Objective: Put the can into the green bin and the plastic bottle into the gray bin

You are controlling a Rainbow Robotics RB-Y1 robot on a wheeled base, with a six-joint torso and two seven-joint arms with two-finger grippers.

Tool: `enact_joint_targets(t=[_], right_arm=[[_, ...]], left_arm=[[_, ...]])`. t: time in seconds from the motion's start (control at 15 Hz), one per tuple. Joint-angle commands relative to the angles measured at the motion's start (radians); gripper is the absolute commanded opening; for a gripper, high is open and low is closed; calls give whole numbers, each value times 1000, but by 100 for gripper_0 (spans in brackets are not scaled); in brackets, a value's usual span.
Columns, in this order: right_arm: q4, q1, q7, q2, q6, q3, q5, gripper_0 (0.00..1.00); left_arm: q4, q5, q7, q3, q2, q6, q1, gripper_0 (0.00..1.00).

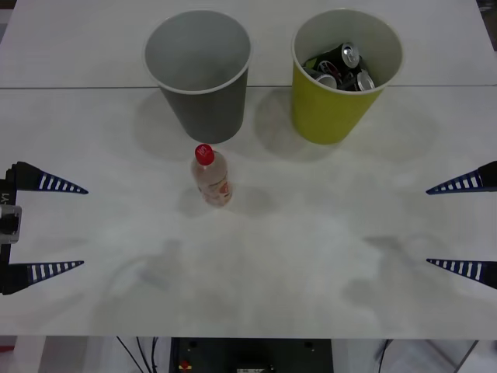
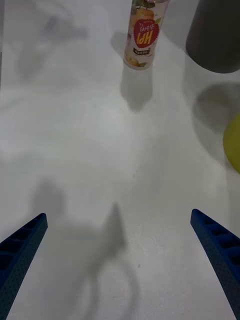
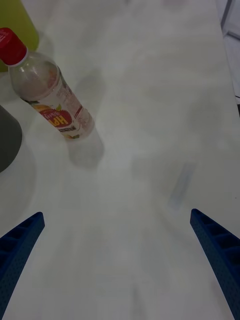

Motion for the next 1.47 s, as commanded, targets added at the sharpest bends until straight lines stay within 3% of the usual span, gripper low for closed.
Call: enact_joint_targets(t=[0.07, 0.47, 0.73, 1.13, 1.47], right_arm=[[0, 0, 0, 0, 0, 0, 0, 100], [0, 0, 0, 0, 0, 0, 0, 100], [0, 0, 0, 0, 0, 0, 0, 100], [0, 0, 0, 0, 0, 0, 0, 100], [0, 0, 0, 0, 0, 0, 0, 100]], left_arm=[[0, 0, 0, 0, 0, 0, 0, 100], [27, -22, 8, -26, -48, -8, -6, 100], [125, 17, 8, -27, -168, -73, -58, 100], [318, 142, -17, -130, -249, -62, -185, 100], [396, 152, -54, -153, -346, -34, -223, 100]])
